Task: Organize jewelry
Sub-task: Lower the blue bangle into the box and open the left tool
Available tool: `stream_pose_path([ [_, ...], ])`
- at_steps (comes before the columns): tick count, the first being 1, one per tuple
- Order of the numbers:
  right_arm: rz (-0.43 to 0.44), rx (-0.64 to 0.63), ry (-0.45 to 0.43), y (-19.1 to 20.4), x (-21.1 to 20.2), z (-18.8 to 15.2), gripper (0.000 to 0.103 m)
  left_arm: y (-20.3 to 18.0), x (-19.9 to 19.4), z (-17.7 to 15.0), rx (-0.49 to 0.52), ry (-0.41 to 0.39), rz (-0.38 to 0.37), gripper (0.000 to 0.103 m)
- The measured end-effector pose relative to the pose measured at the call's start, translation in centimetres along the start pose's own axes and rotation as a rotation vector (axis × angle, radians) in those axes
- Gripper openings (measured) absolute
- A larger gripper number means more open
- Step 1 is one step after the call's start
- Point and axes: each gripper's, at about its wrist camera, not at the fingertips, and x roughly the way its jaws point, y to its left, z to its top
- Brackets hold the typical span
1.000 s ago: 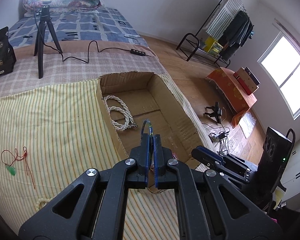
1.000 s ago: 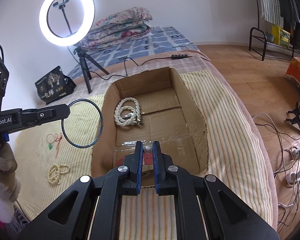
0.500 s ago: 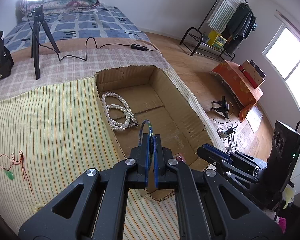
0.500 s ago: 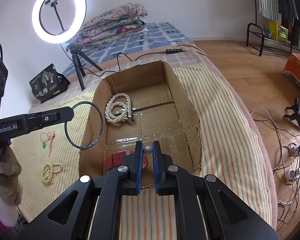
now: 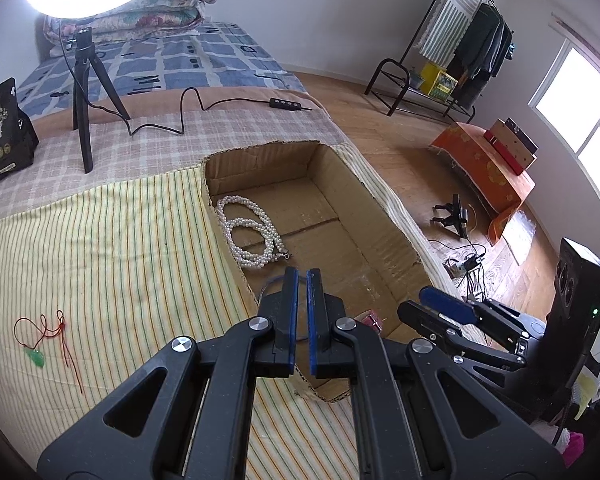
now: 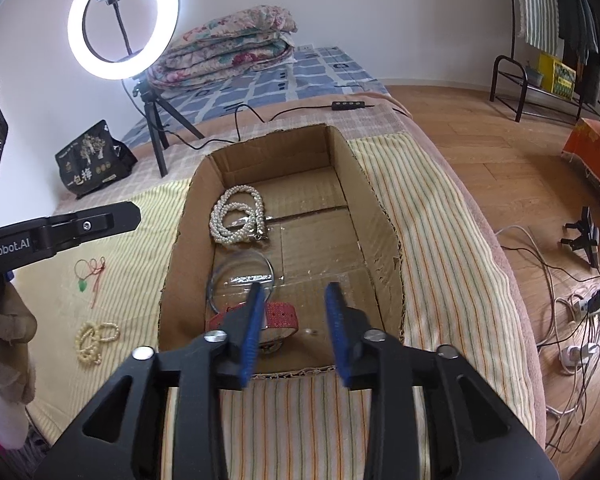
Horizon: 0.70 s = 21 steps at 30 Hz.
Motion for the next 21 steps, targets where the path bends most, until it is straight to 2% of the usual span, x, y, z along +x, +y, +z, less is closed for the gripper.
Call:
stream_pose_path([
  [6, -0.014, -0.006, -0.012, 0.3, -0.7, 0.1, 0.036, 0.0, -0.9, 0.1, 0.009, -0.011, 0.004, 0.001],
  [8, -0.025, -0.008, -0.021, 0.5, -1.1, 0.2, 0.049, 0.0, -1.3, 0.0, 0.013, -0.017, 0.008, 0.001],
  [12, -0.042, -0.017, -0.041, 0.9, -1.8, 0.3, 0.056, 0.2, -2.2, -0.1, 0.019, -0.027, 0.02, 0.001],
  [14, -0.055, -0.022, -0.048, 1.2, -2.2, 0.4, 0.064, 0.4, -2.8, -0.2, 0.02, -0.033, 0.025, 0.001],
  [16, -0.07, -0.03, -0.053, 1.5, -2.4, 0.4, 0.069, 0.7, -3.4, -0.2, 0.019, -0.039, 0.032, 0.009],
  [18, -0.088, -0.04, -0.055, 1.9, -2.6, 0.4, 0.071, 1.0, -4.2, -0.3, 0.016, -0.057, 0.04, 0.036],
  [21, -0.115, -0.05, -0.056, 2.5, -2.9, 0.5, 0.072, 1.6, -5.4, -0.4, 0.013, -0.077, 0.056, 0.038],
])
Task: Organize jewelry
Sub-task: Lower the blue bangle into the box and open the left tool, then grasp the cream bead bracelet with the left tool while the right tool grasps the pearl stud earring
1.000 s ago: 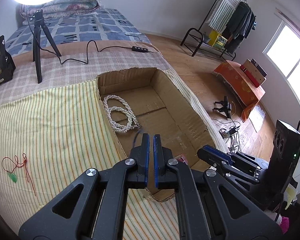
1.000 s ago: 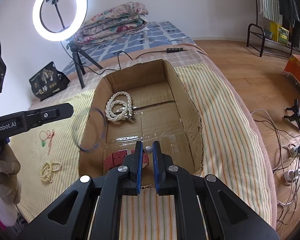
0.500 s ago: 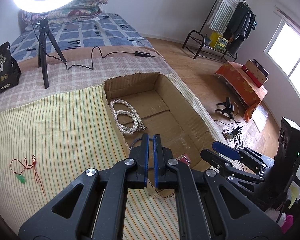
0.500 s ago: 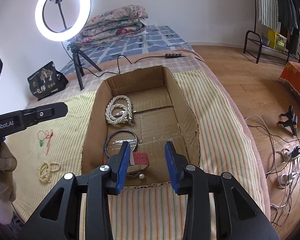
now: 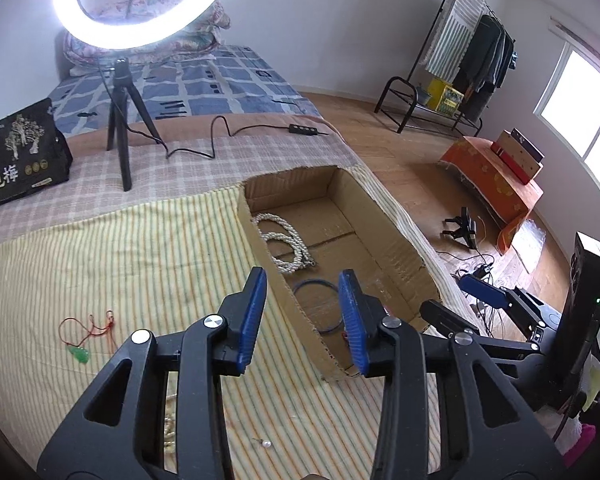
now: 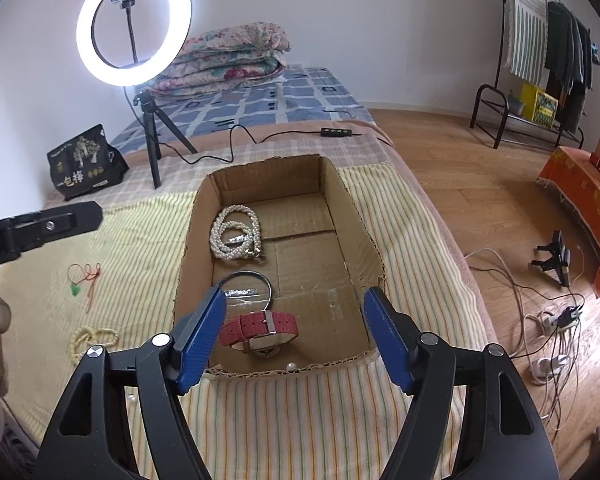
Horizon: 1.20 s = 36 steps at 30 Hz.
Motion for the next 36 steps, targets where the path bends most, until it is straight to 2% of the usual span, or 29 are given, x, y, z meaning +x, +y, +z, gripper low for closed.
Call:
stream_pose_path([
  [2, -0.023, -0.007, -0.005, 0.4, -0.3, 0.0, 0.08, 0.4, -0.6, -0.1, 0.001, -0.009, 0.012, 0.038],
  [4, -0.054, -0.018, -0.014, 0.9, -0.6, 0.1, 0.08, 0.9, -1.3, -0.2, 0.002, -0.016, 0.022, 0.039],
  [6, -0.066, -0.032, -0.016, 1.4, -0.8, 0.2, 0.08, 1.4, -1.9, -0.3, 0.004, -0.021, 0.029, 0.045],
  [16, -0.087, -0.116, -0.028, 4.7, -1.4, -0.1, 0.08, 5.0, -4.6, -1.3, -0.008, -0.031, 0.073, 0.045],
  [26, -0.019, -0.185, -0.026, 7.5, -1.6, -1.3, 0.08, 9.9, -6.9, -3.3, -0.039, -0.018, 0.115, 0.045],
  [36, 0.136, -0.32, -0.023, 10.6, -1.2, -4.0, 0.08, 13.8, -6.8, -5.5, -0.082, 0.044, 0.129, 0.045],
])
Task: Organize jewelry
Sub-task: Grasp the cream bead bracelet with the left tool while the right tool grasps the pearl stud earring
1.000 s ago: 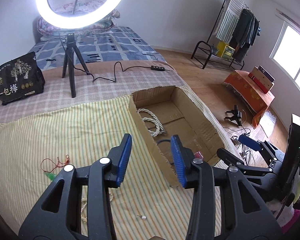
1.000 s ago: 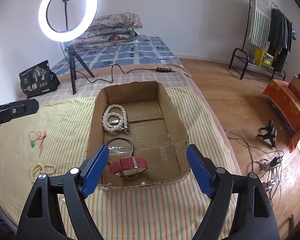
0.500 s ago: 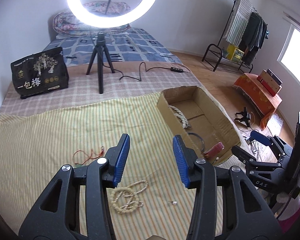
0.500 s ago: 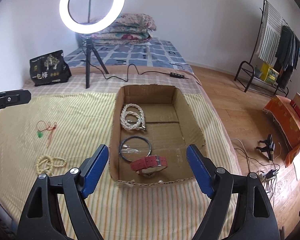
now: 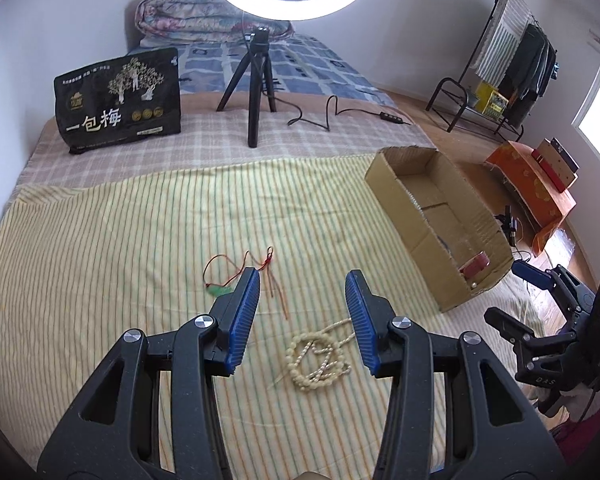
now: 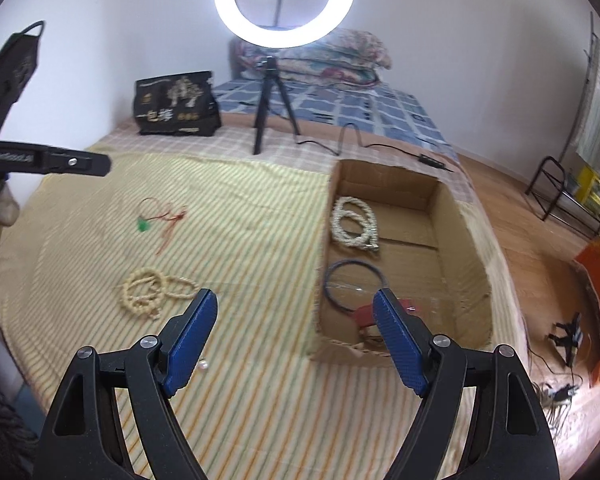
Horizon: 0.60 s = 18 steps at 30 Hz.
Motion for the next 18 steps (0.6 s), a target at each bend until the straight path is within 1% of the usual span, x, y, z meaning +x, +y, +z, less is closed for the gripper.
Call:
stream_pose_path([
  [5, 0.034, -0.062, 0.032, 1.8, 0.8, -0.7, 0.08, 1.4, 0.9, -0.6, -0.031, 0.039, -0.003, 0.045],
  [11, 0.09, -0.098, 0.086, 2.7, 1.8, -1.6, 0.08, 2.4, 1.8, -1.0, -0.051, 0.069, 0.006, 0.045],
  [14, 0.117, -0.099, 0.117, 2.9, 2.3, -1.9, 0.08, 2.7, 2.4, -1.4, -0.059, 0.091, 0.003, 0.045],
  [18, 0.143, -0.095, 0.154, 3.3, 3.1, -2.4, 0.08, 3.0, 3.8, -2.1, -0.077, 0.141, -0.013, 0.045],
])
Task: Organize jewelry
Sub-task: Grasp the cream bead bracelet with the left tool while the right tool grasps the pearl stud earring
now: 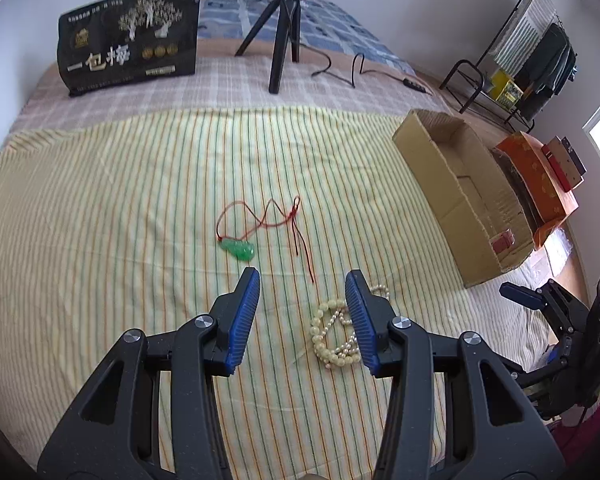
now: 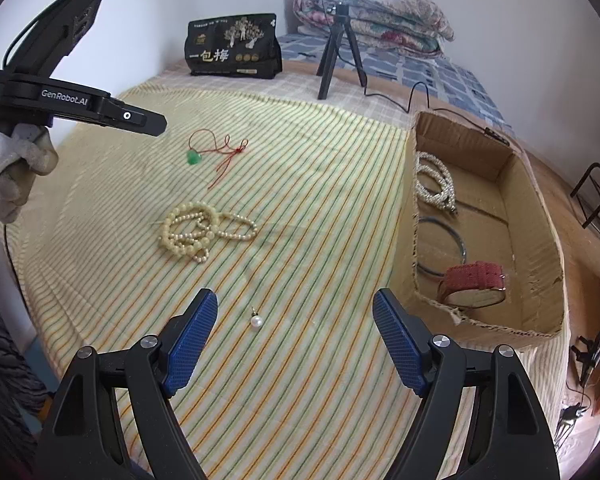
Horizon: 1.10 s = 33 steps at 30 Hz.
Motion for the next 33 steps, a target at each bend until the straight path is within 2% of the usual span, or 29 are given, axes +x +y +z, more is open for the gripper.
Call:
stream_pose_path([
  [3, 0.011, -0.001, 0.019, 0.3, 0.6, -0.1, 0.079, 0.0, 1.3, -0.5, 0.0, 0.04, -0.003, 0.045],
  [7, 0.027, -0.008, 0.041, 0.5, 1.1, -0.3, 0.067, -0.1, 3.0, -1.1, 0.009, 0.087, -0.008, 0.044],
  [9, 0.038, -0.006, 0.052, 0.6, 1.4, -0.3, 0.062, 0.0, 4.0, -1.3, 0.005, 0.116, -0.013, 0.031],
  [11, 0.053, -0.001, 0.064, 0.5, 1.7, -0.4, 0.055, 0.1, 4.8, -1.4, -0.007, 0.141, -0.029, 0.03],
  [14, 0.072, 0.007, 0.08, 0.4, 2.1, -0.6, 0.046, 0.0, 5.7, -1.5, -0.011, 0.168, -0.04, 0.022],
  [25, 0.096, 0.025, 0.101, 0.0, 2.9, -0.7, 0.042, -0.9, 7.3, -1.8, 0.027, 0.199, -0.017, 0.022],
  [33, 0.111, 0.025, 0.112, 0.2, 3.3, -0.7, 0.036, -1.4, 7.7, -1.9, 0.057, 0.194, 0.007, 0.018],
])
